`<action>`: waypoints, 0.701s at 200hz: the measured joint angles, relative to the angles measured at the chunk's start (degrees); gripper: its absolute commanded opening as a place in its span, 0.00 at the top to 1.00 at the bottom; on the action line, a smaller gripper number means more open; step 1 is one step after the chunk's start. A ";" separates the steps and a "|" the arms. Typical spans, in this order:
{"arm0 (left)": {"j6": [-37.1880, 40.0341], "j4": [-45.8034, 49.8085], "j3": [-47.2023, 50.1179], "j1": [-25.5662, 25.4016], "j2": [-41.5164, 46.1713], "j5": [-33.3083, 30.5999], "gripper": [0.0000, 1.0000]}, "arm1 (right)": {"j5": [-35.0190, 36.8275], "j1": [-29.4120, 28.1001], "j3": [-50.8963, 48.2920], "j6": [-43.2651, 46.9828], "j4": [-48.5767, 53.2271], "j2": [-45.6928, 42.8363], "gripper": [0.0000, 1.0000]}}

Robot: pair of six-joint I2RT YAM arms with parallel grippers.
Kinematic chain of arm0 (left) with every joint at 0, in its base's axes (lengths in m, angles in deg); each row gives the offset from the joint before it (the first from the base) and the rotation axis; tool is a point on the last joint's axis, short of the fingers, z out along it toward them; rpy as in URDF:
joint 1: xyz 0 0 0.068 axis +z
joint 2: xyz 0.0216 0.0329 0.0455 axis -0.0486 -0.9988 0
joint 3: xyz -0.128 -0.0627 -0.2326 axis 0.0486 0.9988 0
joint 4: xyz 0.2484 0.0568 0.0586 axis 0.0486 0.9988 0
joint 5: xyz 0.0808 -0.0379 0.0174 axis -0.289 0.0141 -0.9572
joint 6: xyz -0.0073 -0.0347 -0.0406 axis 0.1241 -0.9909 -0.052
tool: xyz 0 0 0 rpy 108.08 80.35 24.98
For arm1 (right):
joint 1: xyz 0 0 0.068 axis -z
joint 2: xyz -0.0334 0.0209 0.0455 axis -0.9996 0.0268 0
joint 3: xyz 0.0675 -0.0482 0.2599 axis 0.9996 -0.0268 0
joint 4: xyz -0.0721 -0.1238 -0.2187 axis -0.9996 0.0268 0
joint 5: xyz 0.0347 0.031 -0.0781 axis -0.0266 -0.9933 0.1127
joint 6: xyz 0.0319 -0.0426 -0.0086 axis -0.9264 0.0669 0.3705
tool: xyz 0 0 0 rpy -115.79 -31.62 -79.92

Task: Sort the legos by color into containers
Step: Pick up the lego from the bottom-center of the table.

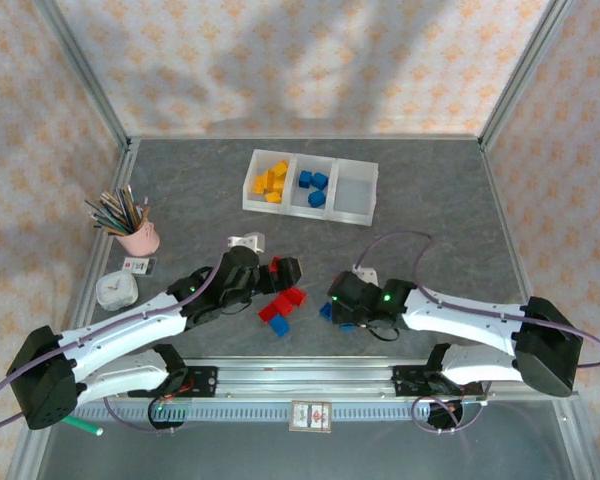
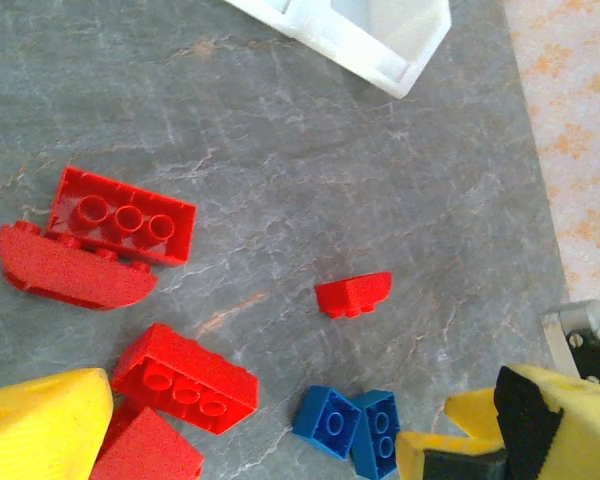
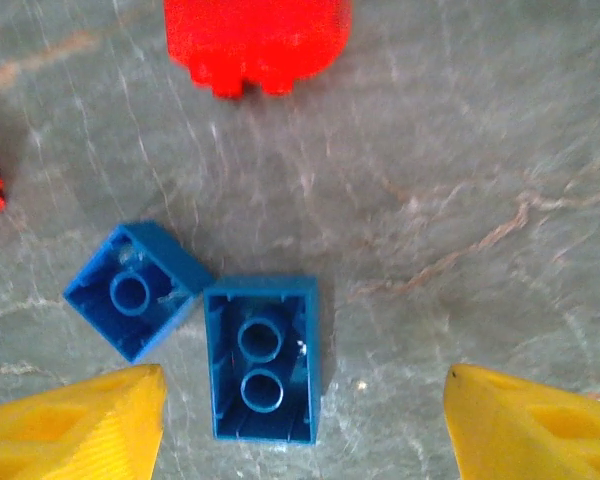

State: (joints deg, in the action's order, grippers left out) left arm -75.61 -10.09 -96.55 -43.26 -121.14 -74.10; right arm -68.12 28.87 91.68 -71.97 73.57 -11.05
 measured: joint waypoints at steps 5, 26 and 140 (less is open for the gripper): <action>-0.20 0.07 0.31 0.00 0.17 -0.04 0.01 | -0.26 -0.24 -0.50 -0.28 -0.39 0.04 0.30; -0.96 0.37 1.44 -0.09 1.66 -0.63 0.01 | -1.09 -0.48 -1.84 -0.85 -2.12 1.14 0.35; -1.33 0.63 2.29 -0.09 3.89 -3.04 0.01 | 0.85 -0.50 -0.52 2.23 -5.53 10.27 0.75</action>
State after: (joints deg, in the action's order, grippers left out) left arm -76.95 -9.45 -94.25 -43.34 -117.25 -77.14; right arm -67.27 28.37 91.15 -69.74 68.04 -0.78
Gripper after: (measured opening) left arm 0.992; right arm 0.290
